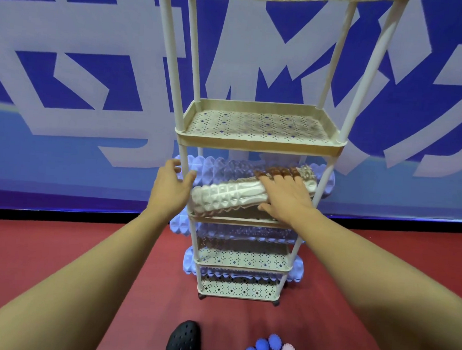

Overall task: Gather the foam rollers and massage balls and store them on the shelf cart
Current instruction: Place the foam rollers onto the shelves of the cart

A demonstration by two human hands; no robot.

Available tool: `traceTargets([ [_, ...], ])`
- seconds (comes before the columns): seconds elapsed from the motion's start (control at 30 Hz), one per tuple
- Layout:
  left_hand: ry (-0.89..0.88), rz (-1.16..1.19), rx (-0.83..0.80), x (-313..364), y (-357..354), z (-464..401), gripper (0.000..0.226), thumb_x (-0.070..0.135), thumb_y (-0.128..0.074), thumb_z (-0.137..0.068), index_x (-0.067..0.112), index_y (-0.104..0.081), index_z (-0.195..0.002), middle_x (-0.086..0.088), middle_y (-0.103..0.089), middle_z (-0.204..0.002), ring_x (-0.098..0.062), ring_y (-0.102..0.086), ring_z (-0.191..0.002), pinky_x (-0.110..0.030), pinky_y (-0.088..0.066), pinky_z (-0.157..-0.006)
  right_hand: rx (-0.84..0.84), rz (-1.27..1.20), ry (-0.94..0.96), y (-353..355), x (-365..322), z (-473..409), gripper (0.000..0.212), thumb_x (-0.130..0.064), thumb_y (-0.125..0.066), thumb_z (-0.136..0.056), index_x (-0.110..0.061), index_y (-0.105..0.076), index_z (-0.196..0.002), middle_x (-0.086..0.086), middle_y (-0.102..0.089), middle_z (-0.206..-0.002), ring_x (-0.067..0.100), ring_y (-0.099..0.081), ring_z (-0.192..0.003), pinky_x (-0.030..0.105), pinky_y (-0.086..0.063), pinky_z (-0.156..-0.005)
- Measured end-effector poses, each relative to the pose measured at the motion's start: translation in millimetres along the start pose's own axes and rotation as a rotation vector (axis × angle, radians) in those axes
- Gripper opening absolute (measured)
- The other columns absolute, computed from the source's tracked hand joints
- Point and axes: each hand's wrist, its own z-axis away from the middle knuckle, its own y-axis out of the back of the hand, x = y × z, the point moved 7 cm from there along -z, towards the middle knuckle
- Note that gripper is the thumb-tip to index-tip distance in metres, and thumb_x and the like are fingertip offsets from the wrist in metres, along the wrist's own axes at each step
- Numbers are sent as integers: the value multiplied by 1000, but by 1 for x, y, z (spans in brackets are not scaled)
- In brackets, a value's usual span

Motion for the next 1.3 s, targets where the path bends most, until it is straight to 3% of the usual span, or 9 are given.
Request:
traceTargets([
  [0.13,111,-45,25,-10,-17,17,75,39,-64,-97,6,-26,-153,-15,-33,-152,-34,-54,-124,-49,-46,-103,14,-7,-10,-7,-3,1,87,-66,-60,-89,-30,-21,-158,9,-47,-150,33,-41,-140,50,-23,-118],
  [0.23,198,-75,112,-20,-22,36,69,41,-62,-96,4,-32,-145,-16,-35,-145,-38,-49,-125,-47,-44,-96,75,-14,-5,-1,2,7,80,-67,-57,-90,-26,-31,-154,9,-51,-142,32,-45,-132,49,-26,-115],
  [0.37,-32,-255,94,-7,-41,67,42,41,-57,-99,11,-52,-128,-11,-52,-127,-32,-54,-115,-45,-47,-91,259,-49,111,6,12,38,67,-56,-55,-95,-19,-44,-150,8,-50,-144,30,-46,-132,45,-29,-117],
  [0.5,-268,-445,-152,3,-100,106,44,48,-51,-100,14,-56,-129,-5,-57,-130,-28,-55,-119,-46,-48,-96,301,-59,199,-13,31,89,58,-47,-61,-94,-15,-55,-142,8,-52,-146,28,-48,-134,44,-34,-116],
  [0.7,-459,-560,-425,27,-204,162,58,55,-43,-99,16,-50,-142,-6,-54,-140,-29,-52,-129,-43,-45,-103,44,-106,28,-105,111,183,53,-49,-59,-89,-18,-63,-132,6,-62,-133,30,-60,-121,44,-42,-110],
  [0.87,-584,-548,-595,45,-303,198,53,52,-50,-99,17,-55,-138,-3,-57,-138,-28,-57,-122,-42,-48,-98,-211,-195,-129,-199,172,262,60,-52,-63,-92,-19,-57,-141,8,-55,-146,30,-54,-133,43,-37,-114],
  [1.03,-607,-595,-761,23,-400,228,56,51,-51,-100,14,-51,-142,-4,-52,-143,-28,-54,-129,-45,-46,-103,-443,-265,-230,-291,198,313,62,-60,-50,-97,-27,-42,-149,0,-41,-155,25,-42,-139,40,-30,-115],
  [1.3,-542,-666,-994,-39,-504,267,58,57,-41,-100,23,-42,-147,-1,-46,-146,-28,-48,-134,-48,-39,-112,-767,-418,-254,-425,194,377,75,-60,-62,-90,-28,-38,-154,-1,-37,-159,25,-37,-144,39,-26,-119],
])
